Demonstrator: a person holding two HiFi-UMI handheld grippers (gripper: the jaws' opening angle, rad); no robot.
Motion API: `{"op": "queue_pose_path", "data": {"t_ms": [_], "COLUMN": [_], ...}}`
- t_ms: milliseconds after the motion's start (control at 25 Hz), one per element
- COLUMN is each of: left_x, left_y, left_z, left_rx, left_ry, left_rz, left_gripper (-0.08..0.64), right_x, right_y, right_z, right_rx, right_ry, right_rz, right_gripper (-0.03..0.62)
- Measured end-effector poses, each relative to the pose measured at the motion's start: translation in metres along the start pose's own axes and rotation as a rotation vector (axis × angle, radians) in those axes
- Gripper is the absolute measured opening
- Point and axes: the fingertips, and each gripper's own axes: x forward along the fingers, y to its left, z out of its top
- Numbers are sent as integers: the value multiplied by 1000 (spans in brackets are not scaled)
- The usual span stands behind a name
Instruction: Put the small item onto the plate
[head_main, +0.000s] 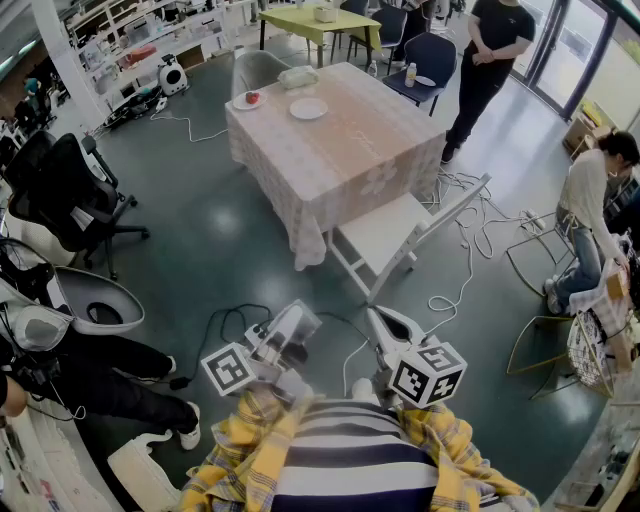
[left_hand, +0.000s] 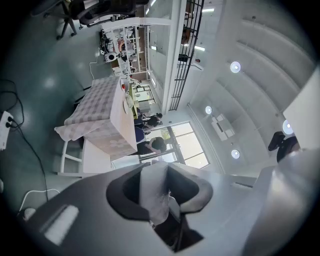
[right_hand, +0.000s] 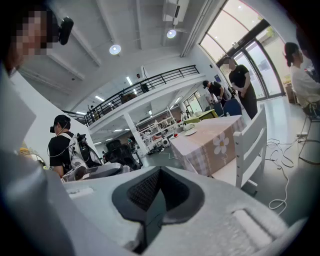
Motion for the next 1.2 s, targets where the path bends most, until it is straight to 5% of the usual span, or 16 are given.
{"op": "queue_pose_path", "data": {"t_ms": [760,1200], "left_x": [-4,30], "left_y": [4,-2], "left_z": [-5,-58], "left_rx": [-5,-6], "left_ry": [-69,-87], "left_rz": [16,25], "left_gripper": [88,87], "right_x": [1,-25], "right_y": [2,-52], "right_z": [-13,-3], "right_rx": [15,-34], "right_ry": [62,90], "right_rz": [83,56], "right_gripper": [-5,-5]}}
